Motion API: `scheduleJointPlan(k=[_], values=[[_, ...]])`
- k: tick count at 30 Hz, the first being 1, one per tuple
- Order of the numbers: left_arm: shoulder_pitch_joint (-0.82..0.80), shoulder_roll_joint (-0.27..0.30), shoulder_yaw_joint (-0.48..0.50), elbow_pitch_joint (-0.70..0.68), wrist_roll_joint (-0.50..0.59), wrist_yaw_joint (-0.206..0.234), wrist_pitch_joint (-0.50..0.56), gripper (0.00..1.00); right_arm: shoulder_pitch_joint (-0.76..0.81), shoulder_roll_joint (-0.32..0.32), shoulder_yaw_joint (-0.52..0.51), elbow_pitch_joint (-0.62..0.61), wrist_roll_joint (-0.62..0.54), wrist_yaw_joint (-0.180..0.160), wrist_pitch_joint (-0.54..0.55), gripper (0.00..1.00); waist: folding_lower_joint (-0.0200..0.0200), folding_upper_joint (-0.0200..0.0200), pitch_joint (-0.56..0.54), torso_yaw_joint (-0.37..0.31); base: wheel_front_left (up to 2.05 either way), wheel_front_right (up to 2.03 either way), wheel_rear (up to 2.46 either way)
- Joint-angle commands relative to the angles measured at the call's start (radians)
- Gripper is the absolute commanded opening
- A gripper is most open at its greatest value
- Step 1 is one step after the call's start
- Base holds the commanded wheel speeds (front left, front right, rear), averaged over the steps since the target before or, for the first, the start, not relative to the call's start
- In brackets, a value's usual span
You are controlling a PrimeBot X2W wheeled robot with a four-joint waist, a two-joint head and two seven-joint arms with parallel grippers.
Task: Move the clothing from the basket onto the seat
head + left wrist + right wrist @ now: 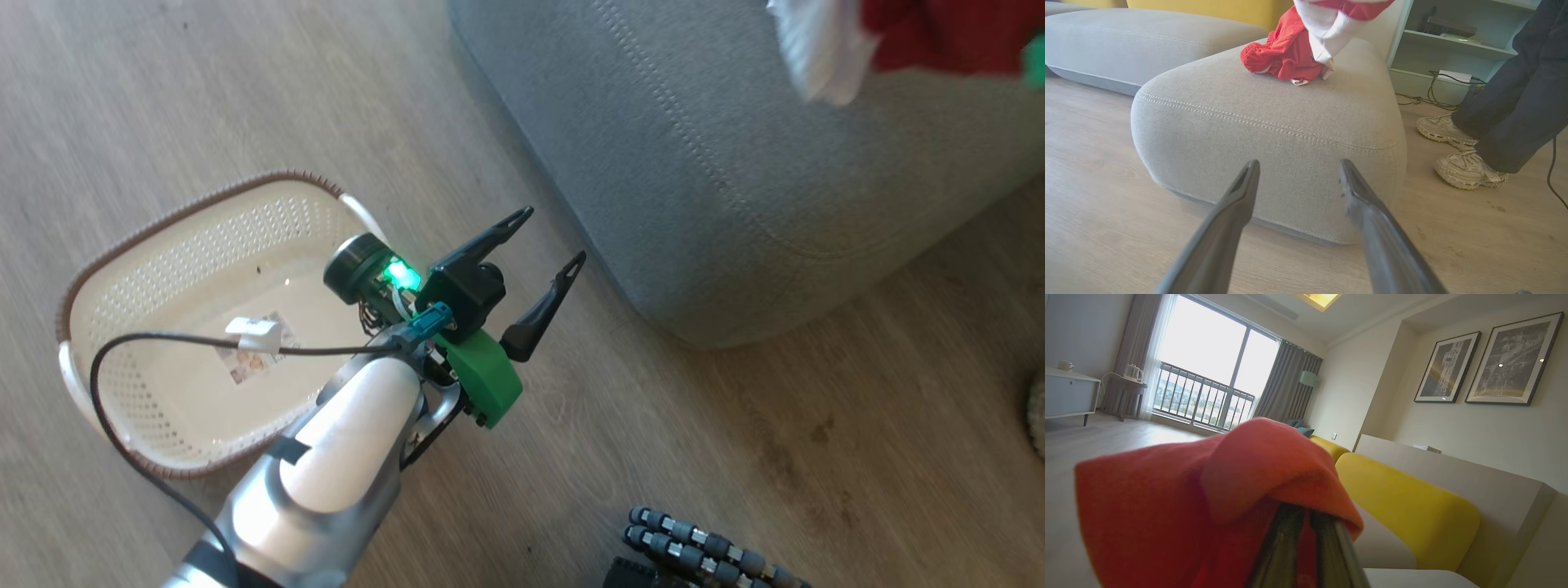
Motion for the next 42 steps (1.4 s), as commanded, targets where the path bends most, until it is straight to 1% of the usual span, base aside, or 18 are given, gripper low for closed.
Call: scheduleJointPlan(k=[1, 6, 13, 17, 22, 24, 26, 31, 34, 37, 38, 39, 40, 41, 42], values=[[-0.041, 0.007, 0.020, -0.027, 0.008, -0.001, -0.010, 1.00, -0.055, -0.037, -0.014, -0.023, -0.012, 0.000, -0.006, 0.00, -0.0001, 0.0000, 0.024, 0.019, 0.00, 0.00, 0.00], [-0.060, 0.017, 0.003, -0.014, 0.011, -0.001, -0.010, 1.00, -0.187, -0.117, -0.069, 0.050, -0.049, 0.000, -0.006, 0.00, -0.0001, 0.0000, 0.068, 0.048, 0.00, 0.00, 0.00], [-0.084, 0.030, -0.025, 0.004, 0.009, -0.001, -0.010, 1.00, -0.344, -0.233, -0.156, 0.250, -0.091, 0.000, -0.006, 0.00, -0.0001, 0.0000, 0.138, 0.096, 0.00, 0.00, 0.00], [-0.101, 0.034, -0.042, 0.018, 0.006, -0.001, -0.010, 1.00, -0.430, -0.281, -0.213, 0.351, -0.126, 0.000, -0.006, 0.00, -0.0001, 0.0000, 0.184, 0.120, 0.00, 0.00, 0.00], [-0.120, 0.038, -0.063, 0.037, 0.006, -0.001, -0.010, 1.00, -0.502, -0.313, -0.297, 0.508, -0.179, 0.000, -0.005, 0.00, -0.0001, 0.0000, 0.237, 0.152, 0.00, 0.00, 0.00], [-0.129, 0.038, -0.071, 0.042, 0.006, -0.001, -0.010, 1.00, -0.518, -0.316, -0.337, 0.583, -0.207, 0.000, -0.003, 0.00, -0.0001, 0.0000, 0.260, 0.166, 0.00, 0.00, 0.00], [-0.138, 0.039, -0.075, 0.047, 0.007, -0.001, -0.010, 1.00, -0.525, -0.305, -0.370, 0.649, -0.227, 0.000, -0.003, 0.00, -0.0001, 0.0000, 0.282, 0.180, 0.00, 0.00, 0.00], [-0.156, 0.045, -0.073, 0.056, 0.009, -0.001, -0.010, 1.00, -0.513, -0.238, -0.401, 0.772, -0.255, 0.000, -0.005, 0.00, -0.0001, 0.0000, 0.328, 0.207, 0.00, 0.00, 0.00], [-0.163, 0.045, -0.067, 0.057, 0.011, -0.001, -0.010, 1.00, -0.494, -0.197, -0.390, 0.801, -0.243, 0.000, -0.006, 0.00, -0.0001, 0.0000, 0.341, 0.219, 0.00, 0.00, 0.00], [-0.164, 0.041, -0.061, 0.056, 0.011, 0.000, -0.010, 1.00, -0.456, -0.173, -0.379, 0.799, -0.222, 0.000, -0.006, 0.00, -0.0001, 0.0000, 0.342, 0.227, 0.00, 0.00, 0.00], [-0.165, 0.039, -0.059, 0.055, 0.011, 0.000, -0.010, 1.00, -0.438, -0.166, -0.373, 0.795, -0.213, 0.000, -0.006, 0.13, -0.0001, 0.0000, 0.339, 0.231, 0.00, 0.00, 0.00], [-0.165, 0.037, -0.056, 0.052, 0.011, 0.000, -0.010, 1.00, -0.420, -0.158, -0.366, 0.789, -0.202, 0.000, -0.006, 0.33, -0.0001, 0.0000, 0.334, 0.234, 0.00, 0.00, 0.00], [-0.164, 0.034, -0.053, 0.050, 0.010, 0.000, -0.010, 1.00, -0.398, -0.152, -0.353, 0.783, -0.196, 0.000, -0.006, 0.80, -0.0001, 0.0000, 0.328, 0.235, 0.00, 0.00, 0.00], [-0.163, 0.032, -0.050, 0.048, 0.009, 0.000, -0.010, 1.00, -0.375, -0.145, -0.337, 0.772, -0.188, 0.000, -0.006, 1.00, -0.0001, 0.0000, 0.321, 0.238, 0.00, 0.00, 0.00], [-0.161, 0.028, -0.047, 0.047, 0.009, 0.000, -0.010, 1.00, -0.351, -0.138, -0.323, 0.758, -0.176, 0.000, -0.006, 1.00, -0.0001, 0.0000, 0.314, 0.239, 0.00, 0.00, 0.00]])
